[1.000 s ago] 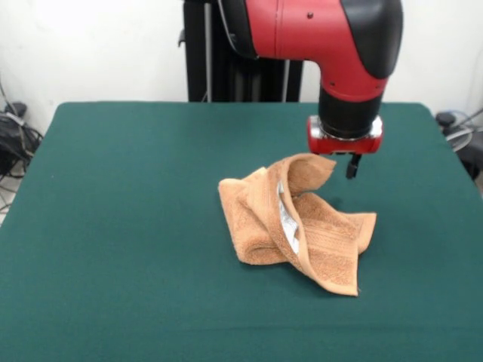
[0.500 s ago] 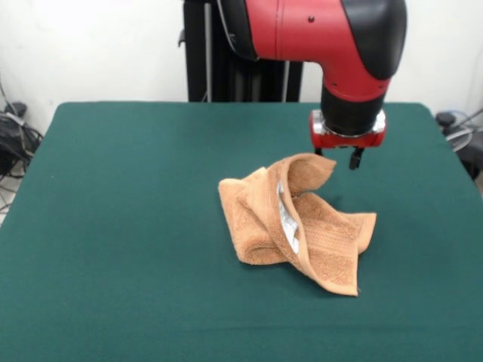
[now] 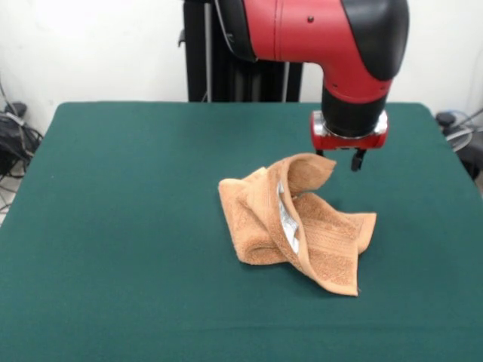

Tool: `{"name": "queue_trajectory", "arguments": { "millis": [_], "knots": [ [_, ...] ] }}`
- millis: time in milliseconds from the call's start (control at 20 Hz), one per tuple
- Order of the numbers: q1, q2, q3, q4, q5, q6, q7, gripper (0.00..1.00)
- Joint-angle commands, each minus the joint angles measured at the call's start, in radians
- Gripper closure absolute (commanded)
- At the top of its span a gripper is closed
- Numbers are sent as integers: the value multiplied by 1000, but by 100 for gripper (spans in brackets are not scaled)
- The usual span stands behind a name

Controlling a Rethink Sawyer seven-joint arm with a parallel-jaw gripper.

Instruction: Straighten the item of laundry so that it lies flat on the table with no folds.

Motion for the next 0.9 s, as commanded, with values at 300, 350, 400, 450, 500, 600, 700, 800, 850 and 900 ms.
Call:
{"name": "queue_trajectory", "arguments": {
  "millis": [300, 350, 400, 450, 500, 600, 700, 800, 850, 900],
  "knots": [
    [-13, 11, 106, -58, 58, 81, 136, 0],
    [-12, 13, 104, -59, 62, 77, 144, 0],
    [0, 14, 85, -70, 60, 91, 164, 0],
    [17, 9, 61, -81, 56, 100, 187, 0],
    [34, 4, 36, -91, 51, 109, 210, 0],
    [47, -9, 18, -91, 47, 107, 223, 0],
    [48, -13, 19, -75, 64, 108, 239, 0],
    [42, -8, 32, -72, 66, 108, 214, 0],
    [42, -7, 34, -77, 63, 121, 203, 0],
    [42, -10, 34, -80, 62, 139, 194, 0]
  ]
}}
